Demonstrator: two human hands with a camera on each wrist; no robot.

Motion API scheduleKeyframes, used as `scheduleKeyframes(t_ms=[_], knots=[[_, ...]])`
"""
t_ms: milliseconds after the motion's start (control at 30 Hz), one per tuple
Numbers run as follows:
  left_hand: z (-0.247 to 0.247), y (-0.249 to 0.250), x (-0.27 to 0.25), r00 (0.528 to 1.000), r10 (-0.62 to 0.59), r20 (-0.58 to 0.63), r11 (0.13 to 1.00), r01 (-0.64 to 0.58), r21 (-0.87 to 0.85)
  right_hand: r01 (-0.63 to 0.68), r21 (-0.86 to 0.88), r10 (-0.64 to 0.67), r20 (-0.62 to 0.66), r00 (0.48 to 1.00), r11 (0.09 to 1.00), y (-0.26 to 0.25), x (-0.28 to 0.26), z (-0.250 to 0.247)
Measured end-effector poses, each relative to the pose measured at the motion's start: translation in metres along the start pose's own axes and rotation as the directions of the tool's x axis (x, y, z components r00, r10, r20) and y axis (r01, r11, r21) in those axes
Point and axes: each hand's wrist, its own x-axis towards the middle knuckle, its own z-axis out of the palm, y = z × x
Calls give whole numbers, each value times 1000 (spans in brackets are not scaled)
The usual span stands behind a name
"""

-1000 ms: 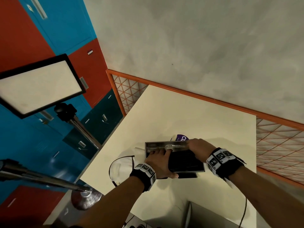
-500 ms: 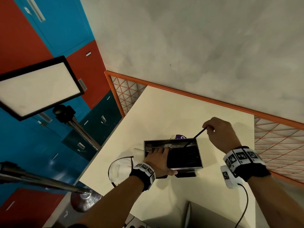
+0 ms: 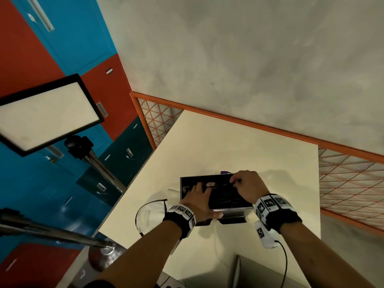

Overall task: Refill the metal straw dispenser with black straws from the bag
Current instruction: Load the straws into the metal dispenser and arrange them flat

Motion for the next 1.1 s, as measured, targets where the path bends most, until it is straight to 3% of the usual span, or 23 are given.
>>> scheduleKeyframes(t_ms=[133, 233, 300, 400, 533, 700, 933, 1100], knots=[[8, 0, 1, 995, 31, -90, 999, -29, 23, -22, 46, 19, 75, 997, 999, -4, 8, 8], [12, -2, 2, 998, 28, -62, 999, -26, 30, -44, 61, 40, 62, 997, 997, -3, 11, 13], [12, -1, 0, 999, 25, -36, 998, -24, 50, 30, -60, -23, 118, 993, 998, -4, 10, 18], [12, 3, -5, 1000, 19, -13, 995, -18, 102, 194, -326, -141, 177, 974, 925, -9, 4, 31], [16, 6, -12, 997, 54, -52, 983, -44, 180, 303, -308, -258, 179, 949, 902, -9, -4, 63], [29, 9, -23, 988, 95, -124, 977, -69, 200, 364, -364, -302, 218, 928, 857, -9, 0, 87], [33, 11, -31, 985, 89, -147, 988, -69, 141, 240, -391, -124, 299, 946, 888, -6, 11, 101], [33, 12, -32, 983, 84, -162, 991, -66, 115, 141, -399, 27, 388, 921, 906, -13, 19, 93]])
